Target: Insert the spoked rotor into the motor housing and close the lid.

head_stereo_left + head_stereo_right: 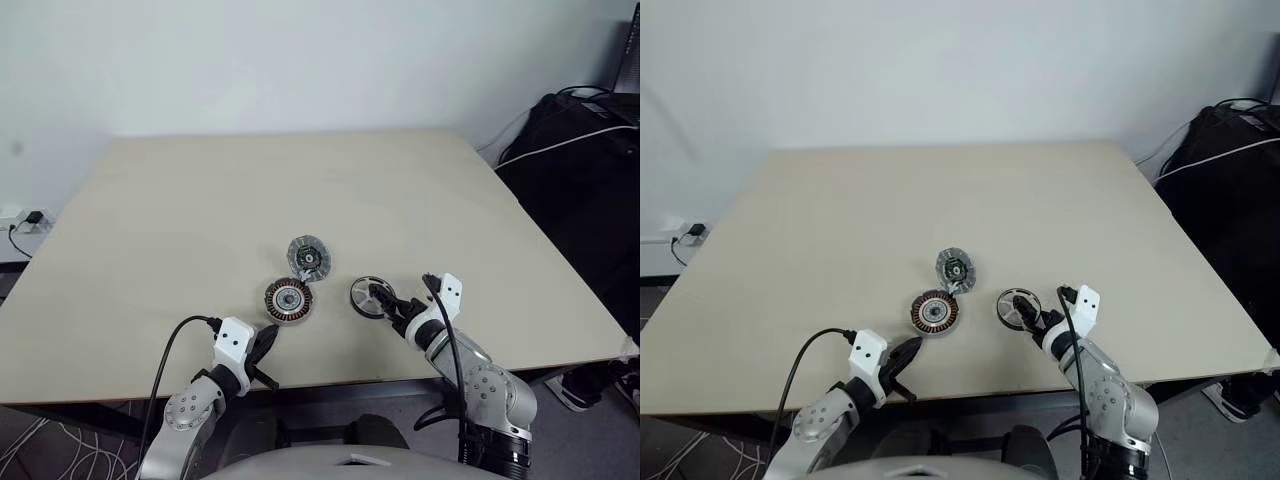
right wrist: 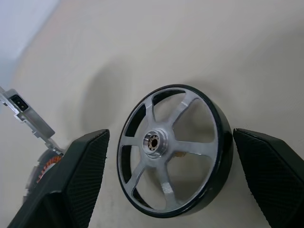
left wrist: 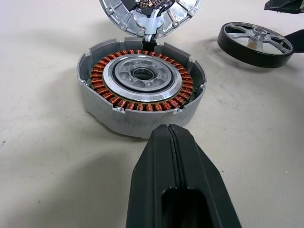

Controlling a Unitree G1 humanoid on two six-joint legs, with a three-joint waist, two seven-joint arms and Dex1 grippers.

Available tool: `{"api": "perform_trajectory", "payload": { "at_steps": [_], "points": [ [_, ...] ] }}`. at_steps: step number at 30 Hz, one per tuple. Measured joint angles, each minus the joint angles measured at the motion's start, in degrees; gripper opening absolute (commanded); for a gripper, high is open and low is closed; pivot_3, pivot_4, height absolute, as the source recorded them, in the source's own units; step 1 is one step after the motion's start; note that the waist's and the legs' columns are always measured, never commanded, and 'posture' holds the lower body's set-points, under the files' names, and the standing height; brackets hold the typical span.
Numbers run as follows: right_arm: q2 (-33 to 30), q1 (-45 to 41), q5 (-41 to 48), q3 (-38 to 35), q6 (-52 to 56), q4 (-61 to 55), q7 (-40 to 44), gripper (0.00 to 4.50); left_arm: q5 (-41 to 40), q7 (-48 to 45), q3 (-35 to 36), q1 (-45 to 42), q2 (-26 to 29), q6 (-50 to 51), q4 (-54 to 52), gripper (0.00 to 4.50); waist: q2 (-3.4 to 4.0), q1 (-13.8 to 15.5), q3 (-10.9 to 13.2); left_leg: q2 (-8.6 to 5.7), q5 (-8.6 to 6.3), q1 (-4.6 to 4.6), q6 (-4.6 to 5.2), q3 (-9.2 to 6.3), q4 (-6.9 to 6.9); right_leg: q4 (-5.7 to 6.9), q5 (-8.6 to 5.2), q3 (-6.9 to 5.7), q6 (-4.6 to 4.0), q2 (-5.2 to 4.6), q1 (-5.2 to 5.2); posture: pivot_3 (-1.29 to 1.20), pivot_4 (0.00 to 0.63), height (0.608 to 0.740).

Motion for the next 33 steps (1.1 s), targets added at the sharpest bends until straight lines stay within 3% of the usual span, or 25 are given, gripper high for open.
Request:
{"api": "perform_trajectory", "payload": {
  "at_steps": [7,10,18,21,27,33],
  "points": [
    [0.54,-0.19,4.51,-2.29,2.44,1.22,-1.04,4.46,0.01,0.07,0.00,0.19,0.01,0.01,0.00,0.00,0.02,-0.01,-0.02,0.00,0.00,0.02,0.00,0.01,0.01,0.02,0.00,0.00,0.00,0.01,0.02,0.00,0.000,0.740],
    [1.05,-0.38,6.18,-3.78,2.80,2.43,-2.06,3.91,0.04,0.14,0.00,0.20,0.01,0.02,0.00,0.00,0.04,0.01,-0.03,0.00,0.00,0.02,0.00,0.01,0.02,0.02,0.00,0.00,0.00,0.02,0.03,0.00,0.000,0.740],
    [1.25,-0.59,9.70,-5.95,2.92,3.23,-3.38,1.27,0.11,0.70,-0.01,0.05,-0.02,0.13,0.00,0.00,0.15,-0.01,-0.10,0.00,0.00,0.07,0.01,0.03,0.02,0.03,0.00,0.00,0.01,0.05,0.06,0.00,0.000,0.740],
    [1.32,-0.84,12.98,-6.41,2.94,2.40,-2.83,0.46,0.18,1.02,-0.05,0.04,-0.07,0.18,0.00,0.00,0.18,-0.06,-0.19,0.00,0.00,0.17,0.01,0.04,0.02,0.03,0.00,0.00,0.01,0.07,0.14,0.00,0.000,0.740],
    [1.16,0.87,17.65,-7.27,3.88,2.06,-4.20,0.44,0.46,1.34,-0.44,0.23,-0.23,0.25,0.00,0.00,0.08,0.01,-0.28,0.01,0.00,0.20,0.01,0.04,0.01,0.03,0.00,0.07,0.01,0.02,0.18,0.00,0.000,0.740],
    [-1.64,6.09,28.53,-8.33,7.92,-1.36,-4.22,0.44,0.48,1.35,-0.78,0.59,-0.28,0.25,0.00,0.00,0.18,-0.08,-0.22,0.01,-0.01,0.15,0.02,0.04,-0.03,0.00,-0.01,0.15,0.00,0.01,0.10,0.00,0.000,0.740]
  ]
}}
